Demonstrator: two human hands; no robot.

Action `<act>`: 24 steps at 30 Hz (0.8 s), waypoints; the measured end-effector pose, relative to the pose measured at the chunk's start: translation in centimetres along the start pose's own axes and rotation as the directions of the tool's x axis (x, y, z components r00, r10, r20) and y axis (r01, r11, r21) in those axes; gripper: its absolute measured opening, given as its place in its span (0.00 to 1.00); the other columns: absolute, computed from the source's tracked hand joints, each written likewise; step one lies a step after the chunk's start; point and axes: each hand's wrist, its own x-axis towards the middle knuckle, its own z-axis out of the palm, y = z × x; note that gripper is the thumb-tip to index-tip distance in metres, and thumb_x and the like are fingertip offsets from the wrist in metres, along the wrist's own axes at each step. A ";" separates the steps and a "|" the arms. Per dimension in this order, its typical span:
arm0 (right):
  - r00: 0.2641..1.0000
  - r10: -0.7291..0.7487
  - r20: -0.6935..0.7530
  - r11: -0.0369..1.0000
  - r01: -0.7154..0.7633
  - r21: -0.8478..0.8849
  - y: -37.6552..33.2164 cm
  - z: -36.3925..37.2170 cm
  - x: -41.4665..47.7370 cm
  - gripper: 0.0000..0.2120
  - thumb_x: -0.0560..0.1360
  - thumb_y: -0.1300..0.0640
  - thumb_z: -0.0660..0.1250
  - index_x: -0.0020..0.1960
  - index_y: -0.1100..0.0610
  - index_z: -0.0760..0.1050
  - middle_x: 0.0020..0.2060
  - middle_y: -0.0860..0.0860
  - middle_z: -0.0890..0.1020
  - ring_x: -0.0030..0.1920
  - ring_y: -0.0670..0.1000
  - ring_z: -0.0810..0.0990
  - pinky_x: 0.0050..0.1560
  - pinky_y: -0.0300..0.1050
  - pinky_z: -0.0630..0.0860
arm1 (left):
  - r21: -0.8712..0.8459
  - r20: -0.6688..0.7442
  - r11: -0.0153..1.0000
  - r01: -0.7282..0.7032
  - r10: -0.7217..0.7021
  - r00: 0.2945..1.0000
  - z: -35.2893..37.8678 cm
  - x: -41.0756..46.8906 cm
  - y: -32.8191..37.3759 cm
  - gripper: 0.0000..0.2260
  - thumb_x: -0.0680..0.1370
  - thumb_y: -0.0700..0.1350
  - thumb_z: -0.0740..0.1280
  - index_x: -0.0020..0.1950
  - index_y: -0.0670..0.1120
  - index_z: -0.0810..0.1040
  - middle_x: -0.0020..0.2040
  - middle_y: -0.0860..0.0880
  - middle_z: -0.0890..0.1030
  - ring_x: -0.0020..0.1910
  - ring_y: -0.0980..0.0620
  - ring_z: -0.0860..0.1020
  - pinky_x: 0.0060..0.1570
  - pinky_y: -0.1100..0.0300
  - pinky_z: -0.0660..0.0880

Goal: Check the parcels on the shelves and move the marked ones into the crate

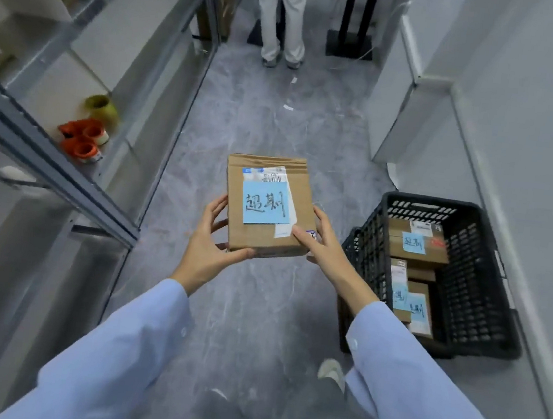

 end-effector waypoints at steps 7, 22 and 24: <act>0.987 0.068 -0.143 0.997 -0.061 0.055 4.1 -15.6 -1.1 0.29 0.76 0.47 0.70 0.71 0.37 0.59 0.66 0.41 0.74 0.65 0.47 0.74 0.62 0.54 0.75 | 0.017 0.159 0.999 0.038 -0.040 0.987 15.7 4.1 1.5 0.45 0.65 0.40 0.80 0.74 0.58 0.59 0.73 0.60 0.65 0.64 0.69 0.69 0.47 0.63 0.79; 0.852 0.318 -0.415 0.946 -0.260 0.191 17.1 -40.3 -1.9 0.30 0.78 0.53 0.68 0.76 0.44 0.58 0.65 0.48 0.73 0.60 0.43 0.75 0.43 0.35 0.73 | 0.507 0.385 0.840 -0.191 -0.023 0.922 38.1 12.3 -2.4 0.34 0.74 0.53 0.73 0.76 0.54 0.62 0.73 0.54 0.69 0.70 0.53 0.67 0.68 0.54 0.66; 0.836 0.342 -0.429 0.940 -0.293 0.177 19.1 -42.6 -2.1 0.31 0.78 0.51 0.68 0.76 0.44 0.58 0.66 0.47 0.74 0.61 0.44 0.75 0.47 0.38 0.74 | 0.579 0.391 0.782 -0.231 -0.018 0.920 38.9 13.2 -3.4 0.34 0.75 0.53 0.72 0.77 0.53 0.62 0.74 0.52 0.68 0.71 0.51 0.66 0.69 0.53 0.64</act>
